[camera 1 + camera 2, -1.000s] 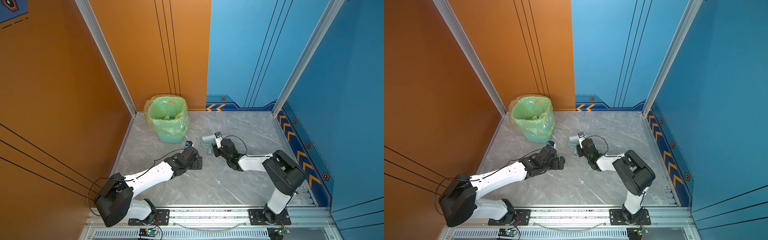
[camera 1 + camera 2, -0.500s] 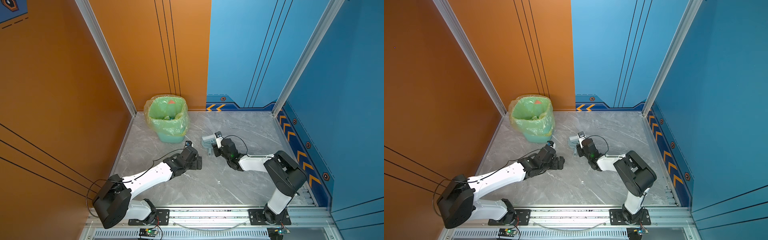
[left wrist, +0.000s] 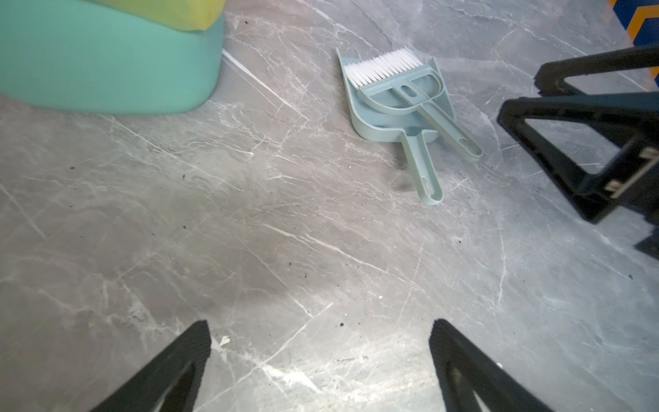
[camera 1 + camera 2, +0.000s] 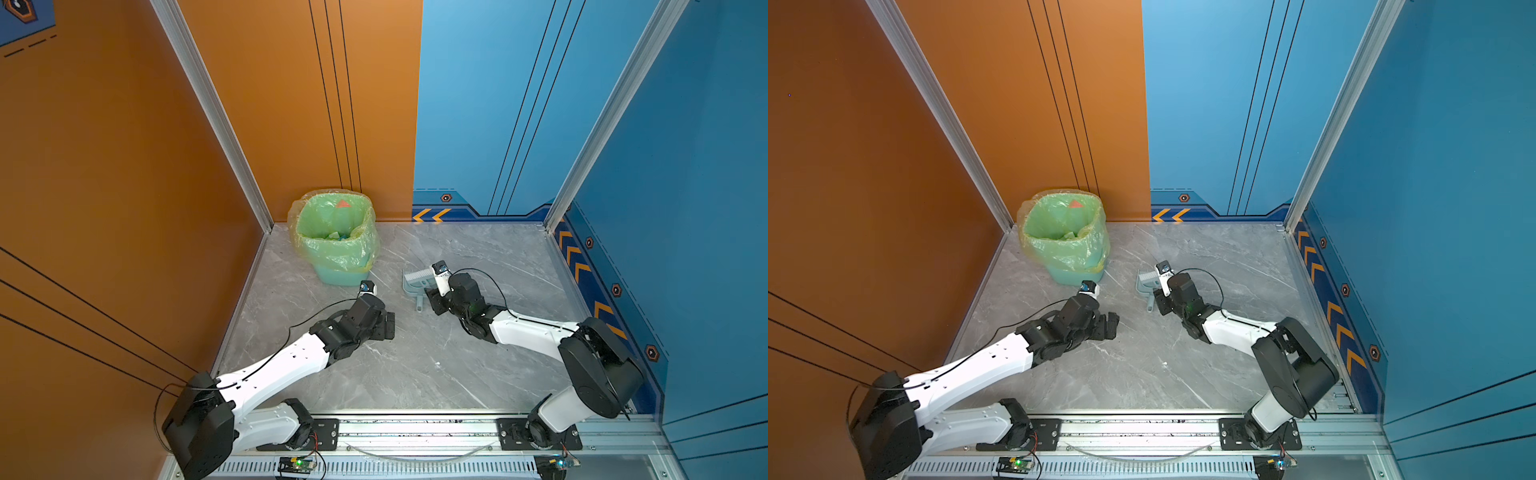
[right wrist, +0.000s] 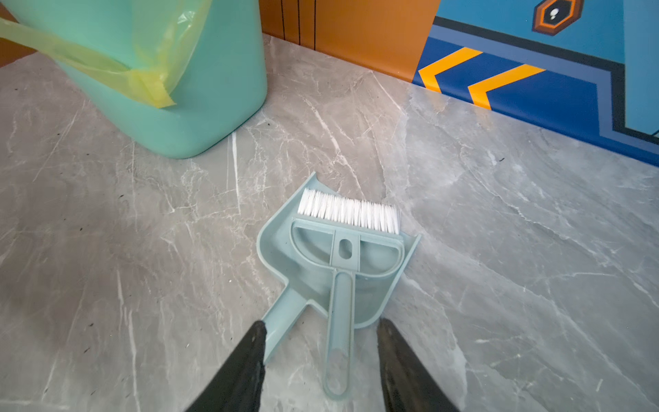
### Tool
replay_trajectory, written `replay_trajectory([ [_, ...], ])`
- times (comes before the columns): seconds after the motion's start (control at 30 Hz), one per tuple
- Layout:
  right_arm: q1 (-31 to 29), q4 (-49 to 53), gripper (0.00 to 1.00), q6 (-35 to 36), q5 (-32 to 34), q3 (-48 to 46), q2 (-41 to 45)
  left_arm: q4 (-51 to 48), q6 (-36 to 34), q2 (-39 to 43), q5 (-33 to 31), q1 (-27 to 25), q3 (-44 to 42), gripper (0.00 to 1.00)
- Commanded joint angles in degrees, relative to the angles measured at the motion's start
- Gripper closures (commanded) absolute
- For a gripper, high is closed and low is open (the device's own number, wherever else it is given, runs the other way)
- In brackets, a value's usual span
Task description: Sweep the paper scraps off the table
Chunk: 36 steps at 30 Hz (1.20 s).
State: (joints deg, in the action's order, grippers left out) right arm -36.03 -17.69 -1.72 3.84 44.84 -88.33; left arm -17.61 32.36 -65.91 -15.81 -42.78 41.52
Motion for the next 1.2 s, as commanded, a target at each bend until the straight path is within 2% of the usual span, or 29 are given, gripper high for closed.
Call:
replay_trajectory([
  [0.0,0.27,7.43,0.47,1.32,-2.24,1.31,3.81,-2.49,-2.31,3.76,-3.14,0.94,-2.01,0.02],
  [0.33,3.74,16.70,0.45,1.63,-5.78,-1.40,15.05,-4.02,-3.92,15.17,-9.17,4.44,-7.61,0.02],
  [0.67,11.97,20.10,0.45,0.70,-10.56,-4.09,25.63,-0.33,-9.31,25.86,-15.91,6.95,-12.94,0.02],
  [0.9,18.22,18.34,0.45,-0.01,-13.70,-6.63,29.24,3.05,-14.78,28.68,-17.22,9.46,-14.78,0.02],
  [1.17,26.19,13.56,0.45,-1.85,-14.30,-9.09,28.12,11.05,-22.16,27.78,-15.87,11.91,-15.67,0.02],
])
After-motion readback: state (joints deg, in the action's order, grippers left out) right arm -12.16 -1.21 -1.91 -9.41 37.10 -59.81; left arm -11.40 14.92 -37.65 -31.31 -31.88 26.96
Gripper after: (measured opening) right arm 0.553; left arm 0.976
